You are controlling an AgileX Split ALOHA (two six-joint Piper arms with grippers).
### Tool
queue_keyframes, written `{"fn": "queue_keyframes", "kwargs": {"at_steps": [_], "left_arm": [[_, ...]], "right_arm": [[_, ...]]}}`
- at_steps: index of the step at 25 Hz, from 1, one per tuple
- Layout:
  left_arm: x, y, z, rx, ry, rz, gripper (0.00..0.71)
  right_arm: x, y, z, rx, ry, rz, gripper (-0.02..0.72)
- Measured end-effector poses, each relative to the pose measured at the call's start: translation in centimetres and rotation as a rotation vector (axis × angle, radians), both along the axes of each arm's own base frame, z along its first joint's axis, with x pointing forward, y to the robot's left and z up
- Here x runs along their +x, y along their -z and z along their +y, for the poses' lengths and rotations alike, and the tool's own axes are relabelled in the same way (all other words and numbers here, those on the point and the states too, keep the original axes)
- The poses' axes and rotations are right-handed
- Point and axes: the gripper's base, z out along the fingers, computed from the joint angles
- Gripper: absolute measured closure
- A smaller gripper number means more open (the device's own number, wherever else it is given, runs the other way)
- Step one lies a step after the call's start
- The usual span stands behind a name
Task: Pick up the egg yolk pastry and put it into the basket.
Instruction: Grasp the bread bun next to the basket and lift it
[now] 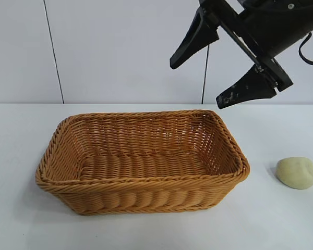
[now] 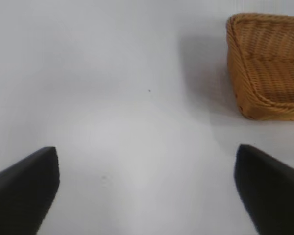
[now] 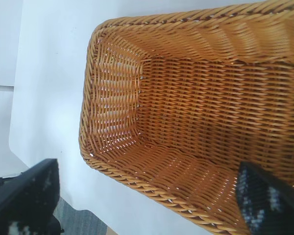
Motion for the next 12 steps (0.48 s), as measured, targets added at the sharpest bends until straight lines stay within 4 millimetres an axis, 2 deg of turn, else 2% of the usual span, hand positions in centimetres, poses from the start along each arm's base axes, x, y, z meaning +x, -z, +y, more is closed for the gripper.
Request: {"fn": "queue_keyframes", "kwargs": {"at_steps": [3,7,12], "left_arm": [[-1.1,0.0,0.0,0.0,-0.003,-0.07,0.015],[-1.2,0.0,0.0,0.0,-0.004,-0.077,0.015],[-1.2,0.0,0.0,0.0,-0.005,-0.077,0.015]], "right_arm": [[0.0,0.0,-0.1,-0.013,-0.005,-0.003,0.008],[0.4,-0.4,-0.5,-0.09,-0.002,-0.016,0.008],[1.1,-1.1,-2.4,-0.334,0.043,-0.016,0.008]]}}
